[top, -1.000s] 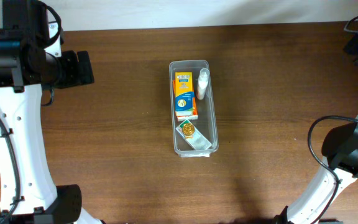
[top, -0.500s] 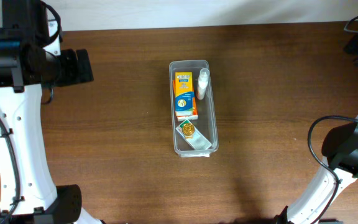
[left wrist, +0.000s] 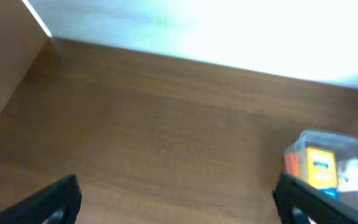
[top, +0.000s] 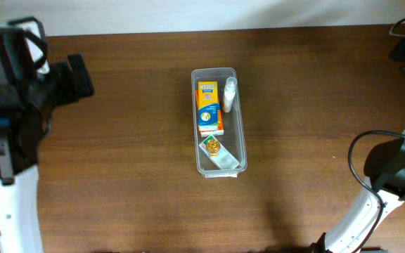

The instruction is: Pack container

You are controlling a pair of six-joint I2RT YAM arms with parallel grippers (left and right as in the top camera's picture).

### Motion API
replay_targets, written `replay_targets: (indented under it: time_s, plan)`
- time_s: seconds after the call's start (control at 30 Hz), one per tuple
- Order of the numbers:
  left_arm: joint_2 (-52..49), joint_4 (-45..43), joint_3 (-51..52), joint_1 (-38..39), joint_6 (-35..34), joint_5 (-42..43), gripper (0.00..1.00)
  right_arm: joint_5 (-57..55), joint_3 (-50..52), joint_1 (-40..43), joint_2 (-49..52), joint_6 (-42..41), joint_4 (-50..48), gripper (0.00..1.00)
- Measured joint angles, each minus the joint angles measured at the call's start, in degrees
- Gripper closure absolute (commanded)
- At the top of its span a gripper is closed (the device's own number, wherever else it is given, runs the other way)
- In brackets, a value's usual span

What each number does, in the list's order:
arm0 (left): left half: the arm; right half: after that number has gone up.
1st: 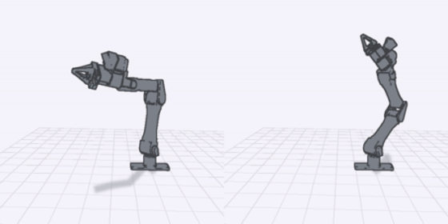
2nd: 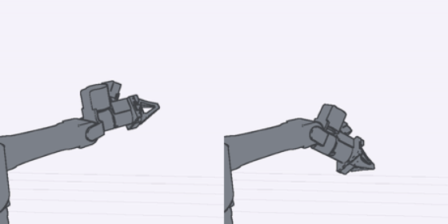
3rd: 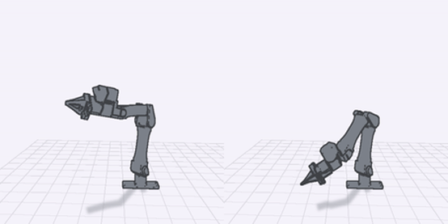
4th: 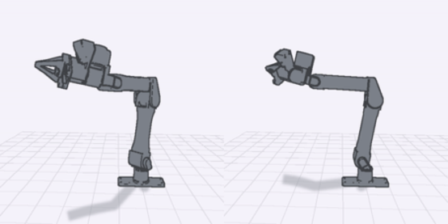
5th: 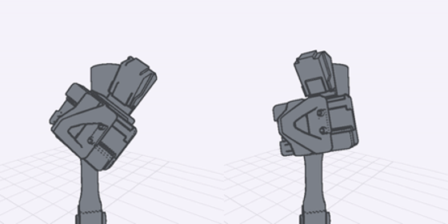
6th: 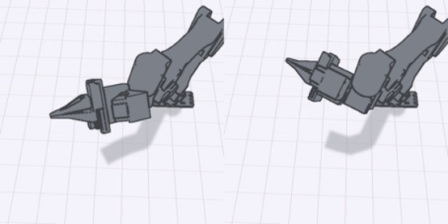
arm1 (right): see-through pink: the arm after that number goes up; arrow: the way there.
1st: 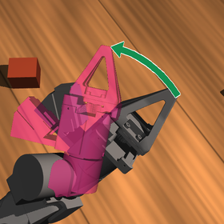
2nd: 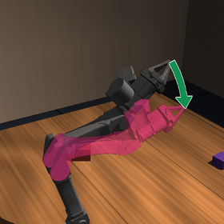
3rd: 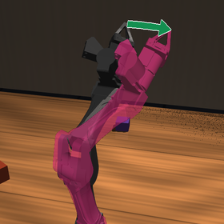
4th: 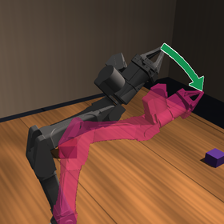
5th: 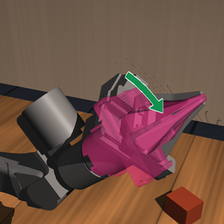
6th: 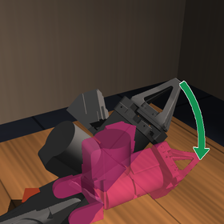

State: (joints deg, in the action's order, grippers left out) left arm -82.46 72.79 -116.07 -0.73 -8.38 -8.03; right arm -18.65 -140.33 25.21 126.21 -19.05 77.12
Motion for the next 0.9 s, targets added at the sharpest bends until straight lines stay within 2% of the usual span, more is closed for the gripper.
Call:
replay_targets:
  time_s: [0.23,0.47,0.7,0.9]
  plan:
    - [9.86,-23.10,32.96,0.00,0.02,-0.85,0.01,-0.02,-0.02,0.00,0.00,0.04,0.00,0.02]
    - [23.32,-45.18,58.45,0.00,0.00,-1.38,0.01,-0.20,0.00,0.00,0.00,0.04,-0.02,0.02]
    - [39.08,-56.83,76.37,0.00,0.04,-1.68,0.00,-0.22,-0.02,0.00,0.00,0.00,0.00,0.02]
    - [50.10,-63.12,89.05,0.00,0.02,-1.70,0.01,-0.22,-0.02,0.00,0.00,0.02,-0.02,0.02]
